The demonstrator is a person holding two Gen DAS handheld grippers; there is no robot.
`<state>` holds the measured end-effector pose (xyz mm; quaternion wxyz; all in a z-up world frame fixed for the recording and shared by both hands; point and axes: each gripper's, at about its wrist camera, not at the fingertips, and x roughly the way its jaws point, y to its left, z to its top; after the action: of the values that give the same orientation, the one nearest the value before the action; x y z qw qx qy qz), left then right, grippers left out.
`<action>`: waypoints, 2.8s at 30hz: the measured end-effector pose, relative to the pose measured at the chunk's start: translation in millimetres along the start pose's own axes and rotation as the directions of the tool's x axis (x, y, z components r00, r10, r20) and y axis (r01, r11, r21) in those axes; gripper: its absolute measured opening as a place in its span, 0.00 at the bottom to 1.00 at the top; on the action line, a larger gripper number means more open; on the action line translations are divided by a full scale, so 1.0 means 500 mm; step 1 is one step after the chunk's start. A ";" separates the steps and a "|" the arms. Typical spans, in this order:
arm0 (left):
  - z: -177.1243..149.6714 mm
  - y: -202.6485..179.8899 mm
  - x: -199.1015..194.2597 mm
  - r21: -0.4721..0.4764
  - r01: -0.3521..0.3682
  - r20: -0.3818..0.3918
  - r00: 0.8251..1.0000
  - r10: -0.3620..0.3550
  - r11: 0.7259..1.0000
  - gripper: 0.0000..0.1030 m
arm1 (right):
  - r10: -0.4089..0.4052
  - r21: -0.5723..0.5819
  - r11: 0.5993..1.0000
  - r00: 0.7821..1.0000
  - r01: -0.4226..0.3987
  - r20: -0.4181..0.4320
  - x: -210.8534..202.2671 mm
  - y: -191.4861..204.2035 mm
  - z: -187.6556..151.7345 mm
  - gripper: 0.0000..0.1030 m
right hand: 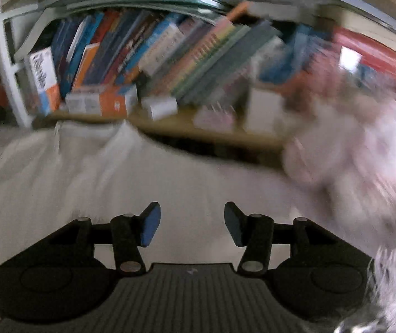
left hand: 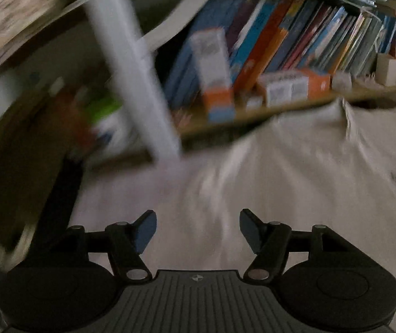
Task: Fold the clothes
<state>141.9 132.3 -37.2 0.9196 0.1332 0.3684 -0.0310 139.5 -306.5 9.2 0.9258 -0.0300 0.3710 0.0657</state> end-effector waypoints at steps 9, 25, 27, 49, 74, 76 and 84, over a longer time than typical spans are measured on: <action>-0.217 0.176 -0.100 -0.320 -0.105 -0.089 0.993 0.081 0.942 0.65 | -0.102 0.114 0.986 0.979 0.124 -0.179 -0.160 0.109 -0.250 0.45; -0.178 0.315 0.014 -0.454 -0.154 -0.135 0.986 0.103 0.877 0.63 | -0.235 0.209 0.932 0.933 0.296 -0.273 -0.221 0.165 -0.359 0.29; -0.175 0.319 0.038 -0.466 -0.157 -0.149 0.984 0.098 0.871 0.63 | -0.238 0.204 0.932 0.931 0.299 -0.276 -0.219 0.171 -0.359 0.26; -0.106 0.346 0.143 -0.422 -0.170 -0.158 0.981 0.112 0.890 0.04 | -0.232 0.182 0.938 0.924 0.295 -0.304 -0.194 0.191 -0.337 0.10; -0.107 0.197 -0.100 -0.126 -0.068 0.113 0.990 0.082 0.990 0.71 | -0.208 0.176 0.949 0.940 0.261 -0.270 -0.174 0.200 -0.329 0.09; -0.122 0.134 -0.153 -0.126 0.017 0.148 0.989 0.002 0.992 0.72 | -0.194 0.185 0.951 0.944 0.248 -0.268 -0.175 0.194 -0.330 0.09; -0.212 -0.117 -0.258 -0.202 0.217 0.124 0.973 -0.195 0.955 0.85 | -0.076 0.266 0.954 0.971 0.137 -0.225 -0.193 0.142 -0.322 0.11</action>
<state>-31.8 99.1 -35.1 0.9379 -0.0076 0.3339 -0.0935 -50.0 -262.6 -41.0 0.8780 0.0743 0.4711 -0.0412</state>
